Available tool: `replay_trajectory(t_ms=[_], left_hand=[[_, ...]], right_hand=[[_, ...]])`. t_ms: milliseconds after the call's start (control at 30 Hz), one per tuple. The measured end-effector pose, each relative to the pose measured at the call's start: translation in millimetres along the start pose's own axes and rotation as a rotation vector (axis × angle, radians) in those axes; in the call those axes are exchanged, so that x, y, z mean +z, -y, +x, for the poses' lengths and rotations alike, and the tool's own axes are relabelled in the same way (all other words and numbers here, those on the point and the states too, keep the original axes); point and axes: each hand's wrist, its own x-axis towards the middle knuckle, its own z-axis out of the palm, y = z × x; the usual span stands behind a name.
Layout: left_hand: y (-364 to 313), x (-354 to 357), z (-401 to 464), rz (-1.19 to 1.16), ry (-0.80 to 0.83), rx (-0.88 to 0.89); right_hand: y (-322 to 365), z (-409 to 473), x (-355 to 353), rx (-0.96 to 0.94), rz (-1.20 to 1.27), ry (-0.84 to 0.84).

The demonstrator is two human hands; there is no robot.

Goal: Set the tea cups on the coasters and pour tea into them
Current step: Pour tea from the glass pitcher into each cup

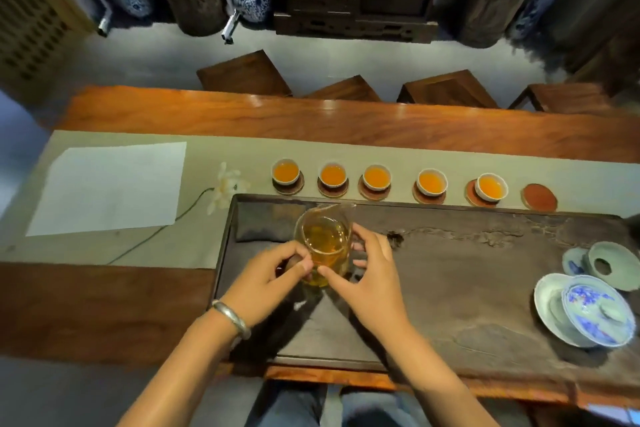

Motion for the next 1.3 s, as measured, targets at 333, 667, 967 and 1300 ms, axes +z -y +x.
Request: replay_trajectory(t_ms=[333,667,967,1300], left_hand=[[56.1,-12.9,-57.8,-0.059,-0.148,-0.103],[79.6,6.0,-71.8,-0.109,-0.202,-0.204],[83.0,15.7,-70.0,-0.167,-0.214,-0.213],[88.1,20.3,-70.9,-0.149,-0.196,-0.227]], right_hand=[[14.9,-15.9,58.3,-0.029,-0.072,0.19],[9.1,-18.2,66.8,-0.045,-0.166,0.285],[2.5,-14.3,66.4,-0.049,-0.226,0.331],[-2.5,-14.6,67.3,-0.067,-0.232,0.338]])
